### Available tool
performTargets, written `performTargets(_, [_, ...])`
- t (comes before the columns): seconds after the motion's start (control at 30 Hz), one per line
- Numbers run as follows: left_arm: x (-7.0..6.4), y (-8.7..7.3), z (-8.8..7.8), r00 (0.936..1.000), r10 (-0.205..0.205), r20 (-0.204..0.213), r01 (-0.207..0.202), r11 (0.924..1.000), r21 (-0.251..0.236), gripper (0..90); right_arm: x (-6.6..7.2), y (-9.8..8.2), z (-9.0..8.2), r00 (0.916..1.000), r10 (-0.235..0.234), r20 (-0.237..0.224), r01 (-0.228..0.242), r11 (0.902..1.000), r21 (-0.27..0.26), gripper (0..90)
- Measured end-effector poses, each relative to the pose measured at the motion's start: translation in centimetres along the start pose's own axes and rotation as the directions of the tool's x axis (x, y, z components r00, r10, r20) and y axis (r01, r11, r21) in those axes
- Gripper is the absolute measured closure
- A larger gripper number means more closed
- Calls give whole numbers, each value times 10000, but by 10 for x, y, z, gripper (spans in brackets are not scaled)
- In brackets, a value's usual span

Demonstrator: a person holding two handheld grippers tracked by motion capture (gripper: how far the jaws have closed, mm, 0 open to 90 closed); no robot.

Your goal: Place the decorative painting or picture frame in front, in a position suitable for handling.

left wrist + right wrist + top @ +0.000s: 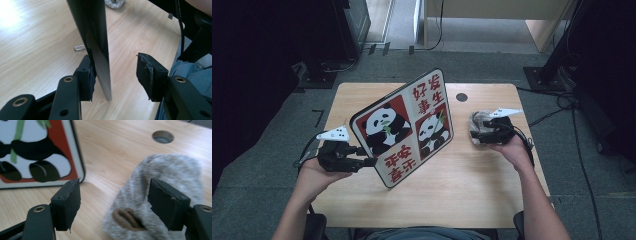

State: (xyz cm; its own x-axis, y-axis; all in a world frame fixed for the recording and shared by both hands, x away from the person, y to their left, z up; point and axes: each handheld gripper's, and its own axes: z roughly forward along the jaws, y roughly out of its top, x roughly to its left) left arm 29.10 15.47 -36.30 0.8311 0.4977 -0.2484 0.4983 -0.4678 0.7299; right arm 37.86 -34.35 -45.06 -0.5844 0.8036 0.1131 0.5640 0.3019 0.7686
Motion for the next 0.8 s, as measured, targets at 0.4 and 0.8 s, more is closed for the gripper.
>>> performTargets(0.4, [8,-8,8,9998,-181,-58,179,9993,-316,560,-32,3,-4,9929,489,1085,-459,9985,-293,274])
performTargets(0.8, [13,-10,18,9989,-459,-79,456,9983,-376,615,-49,-13,25,9876,988,1223,-1112,9889,989,356])
